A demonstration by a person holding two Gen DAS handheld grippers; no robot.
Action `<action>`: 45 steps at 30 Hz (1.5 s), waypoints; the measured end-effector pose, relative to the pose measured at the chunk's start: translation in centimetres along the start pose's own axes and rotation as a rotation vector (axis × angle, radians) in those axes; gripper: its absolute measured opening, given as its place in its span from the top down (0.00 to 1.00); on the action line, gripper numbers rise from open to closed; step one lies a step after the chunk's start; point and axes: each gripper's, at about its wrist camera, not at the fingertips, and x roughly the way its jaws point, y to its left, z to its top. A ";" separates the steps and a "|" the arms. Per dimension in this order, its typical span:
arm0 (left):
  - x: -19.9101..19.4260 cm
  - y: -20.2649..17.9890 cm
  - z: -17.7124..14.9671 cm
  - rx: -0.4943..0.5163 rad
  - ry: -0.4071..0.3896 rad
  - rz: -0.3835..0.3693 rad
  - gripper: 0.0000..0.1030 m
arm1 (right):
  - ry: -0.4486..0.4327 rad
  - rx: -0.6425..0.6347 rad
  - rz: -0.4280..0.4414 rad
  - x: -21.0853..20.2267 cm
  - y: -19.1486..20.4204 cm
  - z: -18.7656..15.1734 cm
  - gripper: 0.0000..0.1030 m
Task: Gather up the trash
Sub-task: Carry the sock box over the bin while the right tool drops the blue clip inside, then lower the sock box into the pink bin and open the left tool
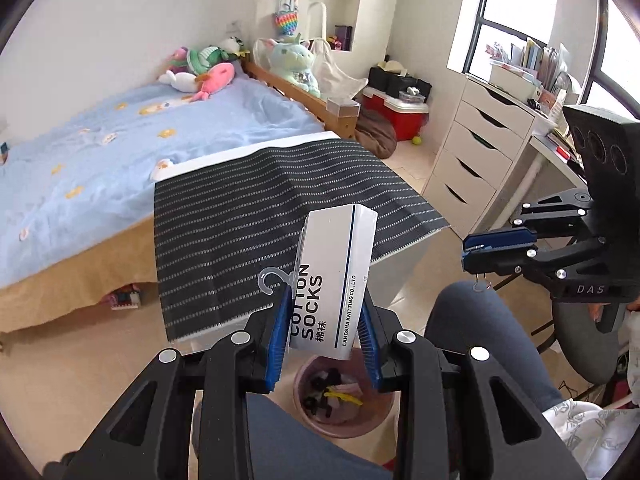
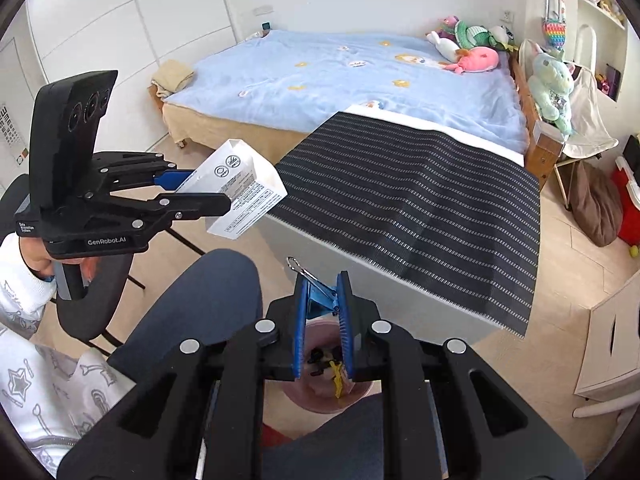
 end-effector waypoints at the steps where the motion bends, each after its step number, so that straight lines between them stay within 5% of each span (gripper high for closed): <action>1: -0.1 -0.1 -0.3 -0.003 0.002 -0.002 0.69 | 0.007 -0.001 0.007 0.2 0.3 -0.3 0.86; 13: -1.4 0.1 -2.1 -0.034 0.004 -0.020 0.69 | 0.053 0.000 0.070 1.8 2.0 -1.9 0.84; 14: -1.4 0.1 -2.1 -0.032 0.003 -0.018 0.69 | 0.056 -0.002 0.064 1.9 2.0 -1.9 0.73; 15: -1.4 0.1 -2.1 -0.032 0.003 -0.018 0.69 | 0.055 0.002 0.058 2.0 1.9 -2.0 0.47; 17: -1.4 0.2 -2.1 -0.032 0.004 -0.020 0.69 | 0.043 0.039 0.044 1.9 1.5 -2.0 0.18; 18: -1.4 0.1 -2.1 -0.031 0.004 -0.017 0.69 | 0.039 0.051 0.039 1.9 1.3 -2.0 0.14; 27: -1.0 -0.3 -2.2 -0.018 0.020 -0.030 0.69 | 0.017 0.102 -0.004 1.0 0.1 -2.0 0.06; 45: -0.4 -3.0 -2.0 0.048 0.036 -0.075 0.69 | -0.020 0.170 -0.133 -1.4 -1.8 -2.4 0.05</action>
